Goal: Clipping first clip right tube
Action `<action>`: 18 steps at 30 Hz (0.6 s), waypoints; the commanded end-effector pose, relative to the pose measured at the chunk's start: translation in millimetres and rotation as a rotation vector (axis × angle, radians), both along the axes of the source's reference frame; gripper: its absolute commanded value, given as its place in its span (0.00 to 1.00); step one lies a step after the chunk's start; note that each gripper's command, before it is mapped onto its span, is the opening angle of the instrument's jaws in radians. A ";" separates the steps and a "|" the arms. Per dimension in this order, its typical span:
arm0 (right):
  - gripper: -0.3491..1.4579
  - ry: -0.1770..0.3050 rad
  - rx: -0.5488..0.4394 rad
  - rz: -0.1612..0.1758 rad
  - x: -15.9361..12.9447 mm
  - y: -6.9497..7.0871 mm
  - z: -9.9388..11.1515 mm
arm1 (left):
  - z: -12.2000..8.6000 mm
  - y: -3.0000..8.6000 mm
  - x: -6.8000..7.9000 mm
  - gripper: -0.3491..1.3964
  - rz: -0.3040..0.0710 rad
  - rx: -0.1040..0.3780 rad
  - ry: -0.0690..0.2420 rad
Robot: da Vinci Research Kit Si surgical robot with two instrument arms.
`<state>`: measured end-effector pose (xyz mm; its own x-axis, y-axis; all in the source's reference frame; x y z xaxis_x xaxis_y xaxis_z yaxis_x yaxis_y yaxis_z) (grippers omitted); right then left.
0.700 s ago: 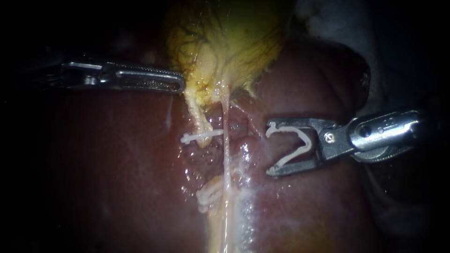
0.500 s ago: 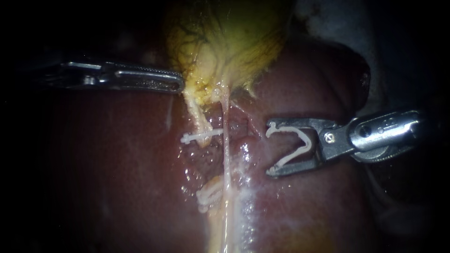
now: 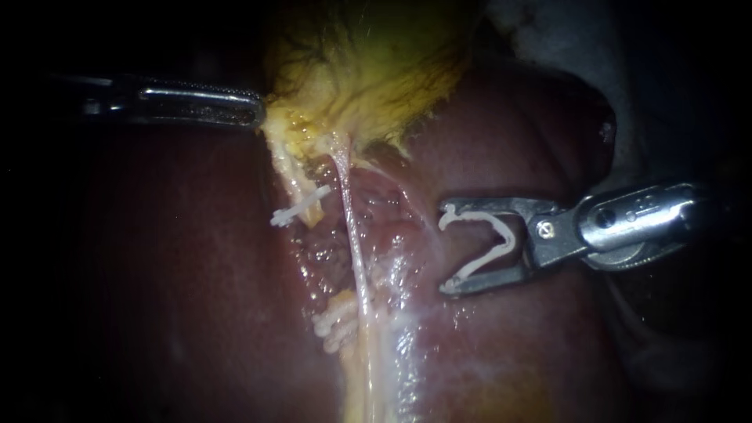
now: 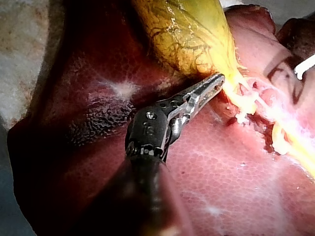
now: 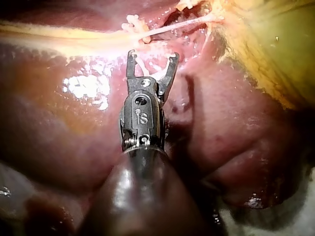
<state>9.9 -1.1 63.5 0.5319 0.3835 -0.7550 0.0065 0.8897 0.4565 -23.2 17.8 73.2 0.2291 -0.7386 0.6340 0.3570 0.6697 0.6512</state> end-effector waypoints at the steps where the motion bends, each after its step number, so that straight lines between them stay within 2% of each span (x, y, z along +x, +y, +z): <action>1: 0.50 0.015 0.047 -0.012 0.2 0.0 0.3 | 0.2 -0.1 -0.1 0.00 -0.001 -0.001 0.001; 3: 0.49 0.013 0.118 0.002 0.6 0.2 0.8 | 0.3 -0.1 -0.1 0.00 0.000 -0.001 0.001; 8: 0.49 0.059 0.220 0.033 1.3 0.3 2.7 | 0.3 -0.1 -0.1 0.00 0.000 -0.001 0.001; 10: 0.49 0.063 0.247 0.038 1.5 0.1 3.6 | 0.3 -0.1 -0.1 0.00 0.000 -0.002 0.001; 18: 0.49 0.050 0.318 0.028 3.4 -1.7 7.4 | 0.3 -0.1 -0.1 0.00 0.000 -0.002 0.001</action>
<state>13.5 -2.8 71.2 0.4798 0.6278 -0.6129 0.0122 0.6937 0.7202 -23.3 17.7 73.5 0.2294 -0.7375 0.6352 0.3576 0.6708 0.6497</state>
